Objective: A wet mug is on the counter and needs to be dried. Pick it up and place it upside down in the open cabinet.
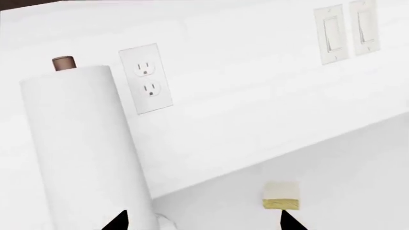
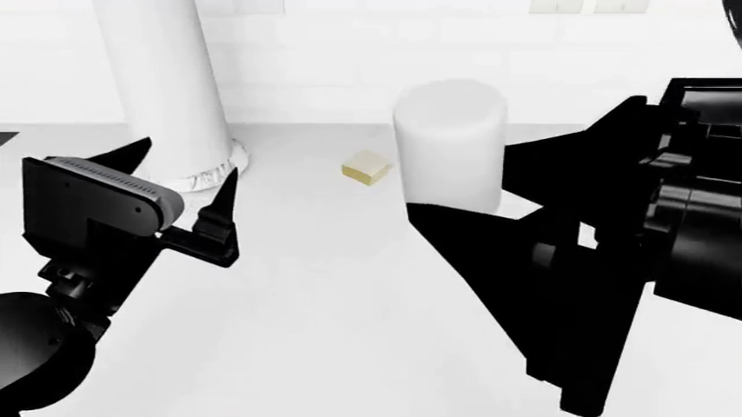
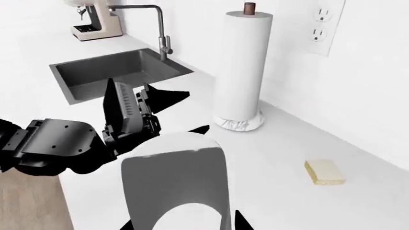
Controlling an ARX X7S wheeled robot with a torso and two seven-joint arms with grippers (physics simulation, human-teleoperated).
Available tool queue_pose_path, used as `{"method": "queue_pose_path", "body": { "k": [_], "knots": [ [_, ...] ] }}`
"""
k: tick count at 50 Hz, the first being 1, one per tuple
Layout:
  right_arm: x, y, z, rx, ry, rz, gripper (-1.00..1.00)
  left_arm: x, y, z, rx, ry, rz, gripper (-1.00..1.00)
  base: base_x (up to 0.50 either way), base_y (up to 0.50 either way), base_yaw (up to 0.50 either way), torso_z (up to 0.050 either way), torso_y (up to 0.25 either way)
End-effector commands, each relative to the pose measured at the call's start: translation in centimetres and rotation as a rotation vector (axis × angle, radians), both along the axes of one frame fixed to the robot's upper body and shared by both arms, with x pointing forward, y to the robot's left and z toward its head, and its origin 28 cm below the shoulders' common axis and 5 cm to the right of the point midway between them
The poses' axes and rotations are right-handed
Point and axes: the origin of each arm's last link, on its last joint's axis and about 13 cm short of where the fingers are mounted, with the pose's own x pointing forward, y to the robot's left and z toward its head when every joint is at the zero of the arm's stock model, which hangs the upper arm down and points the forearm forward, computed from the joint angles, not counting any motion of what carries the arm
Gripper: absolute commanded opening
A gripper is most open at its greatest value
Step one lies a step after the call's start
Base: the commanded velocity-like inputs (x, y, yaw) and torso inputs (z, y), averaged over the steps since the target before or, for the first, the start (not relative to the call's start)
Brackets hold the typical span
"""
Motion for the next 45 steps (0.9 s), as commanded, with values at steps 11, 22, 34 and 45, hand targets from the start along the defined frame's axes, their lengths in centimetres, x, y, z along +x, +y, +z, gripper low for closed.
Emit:
{"method": "queue_pose_path", "body": {
  "k": [11,22,34,45],
  "knots": [
    [-0.7,0.5,5.7,0.008,-0.080,-0.064,-1.00,0.1,-0.1,-0.4,-0.013,0.025,-0.007,1.00,0.00,0.00,0.00,0.000,0.000],
    [-0.4,0.8,8.4,0.016,-0.100,-0.099,-1.00,0.2,0.0,-0.6,-0.020,0.034,-0.008,1.00,0.00,0.00,0.00,0.000,0.000],
    [-0.4,1.0,10.9,0.024,-0.116,-0.130,-1.00,0.2,0.0,-0.7,-0.025,0.037,-0.008,1.00,0.00,0.00,0.00,0.000,0.000],
    [-0.4,1.7,12.5,0.019,-0.137,-0.147,-1.00,0.2,-0.1,-0.7,-0.030,0.039,-0.009,1.00,0.00,0.00,0.00,0.000,0.000]
  ]
}}
